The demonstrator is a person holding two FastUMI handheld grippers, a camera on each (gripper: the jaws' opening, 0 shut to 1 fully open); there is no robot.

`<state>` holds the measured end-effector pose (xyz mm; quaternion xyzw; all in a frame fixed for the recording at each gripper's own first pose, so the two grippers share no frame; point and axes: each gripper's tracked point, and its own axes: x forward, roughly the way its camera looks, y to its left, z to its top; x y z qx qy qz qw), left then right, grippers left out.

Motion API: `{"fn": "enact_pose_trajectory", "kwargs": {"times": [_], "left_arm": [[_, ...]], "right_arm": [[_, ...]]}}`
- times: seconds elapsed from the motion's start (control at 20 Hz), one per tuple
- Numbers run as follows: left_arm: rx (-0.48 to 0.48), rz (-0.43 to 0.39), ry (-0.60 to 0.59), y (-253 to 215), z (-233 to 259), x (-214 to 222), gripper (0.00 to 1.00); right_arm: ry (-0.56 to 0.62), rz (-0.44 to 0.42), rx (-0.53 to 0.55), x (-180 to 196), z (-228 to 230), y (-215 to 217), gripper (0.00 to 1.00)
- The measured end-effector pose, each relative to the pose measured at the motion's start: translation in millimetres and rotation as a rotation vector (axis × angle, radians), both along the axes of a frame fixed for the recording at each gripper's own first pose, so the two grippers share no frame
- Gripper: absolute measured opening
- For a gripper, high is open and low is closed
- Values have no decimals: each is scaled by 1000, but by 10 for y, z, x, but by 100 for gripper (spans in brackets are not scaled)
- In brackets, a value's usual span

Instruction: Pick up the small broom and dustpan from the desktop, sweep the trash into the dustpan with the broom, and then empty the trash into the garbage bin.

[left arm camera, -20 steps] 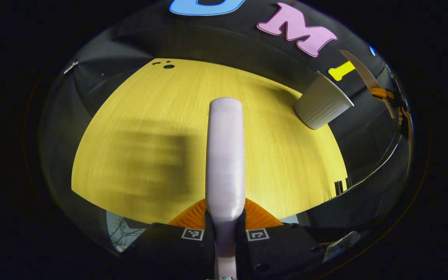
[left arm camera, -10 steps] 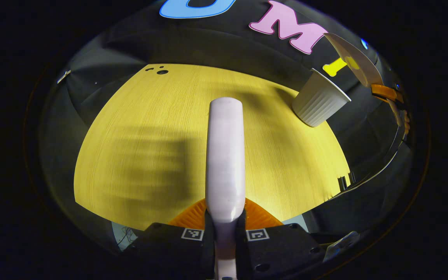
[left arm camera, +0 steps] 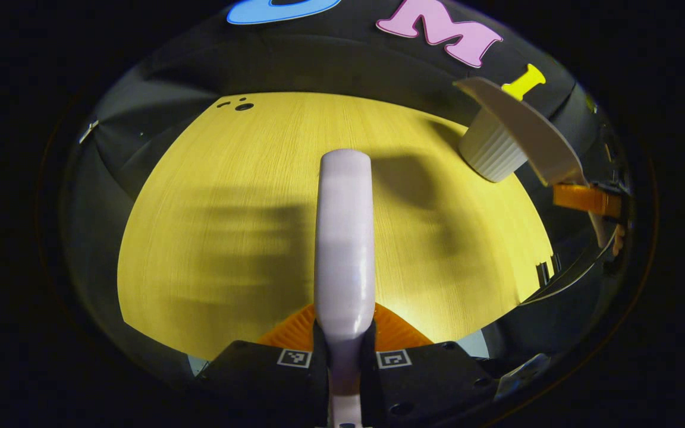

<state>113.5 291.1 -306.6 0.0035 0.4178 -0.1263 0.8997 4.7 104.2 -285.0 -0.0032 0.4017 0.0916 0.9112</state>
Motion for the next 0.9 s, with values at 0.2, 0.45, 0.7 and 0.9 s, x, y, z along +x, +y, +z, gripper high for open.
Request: {"fn": "enact_pose_trajectory", "kwargs": {"times": [0.2,0.45,0.7,0.9], "left_arm": [[17,13,17,-104,-110,186,26],[107,11,36,-92,-258,478,25],[240,-3,51,-198,-327,500,27],[333,-15,65,-150,-381,545,28]], "right_arm": [[98,-4,-32,-97,-366,-23,35],[198,-60,-19,-200,-642,-15,33],[200,-95,-73,-213,-689,-15,36],[235,-84,-69,-262,-782,45,33]]}}
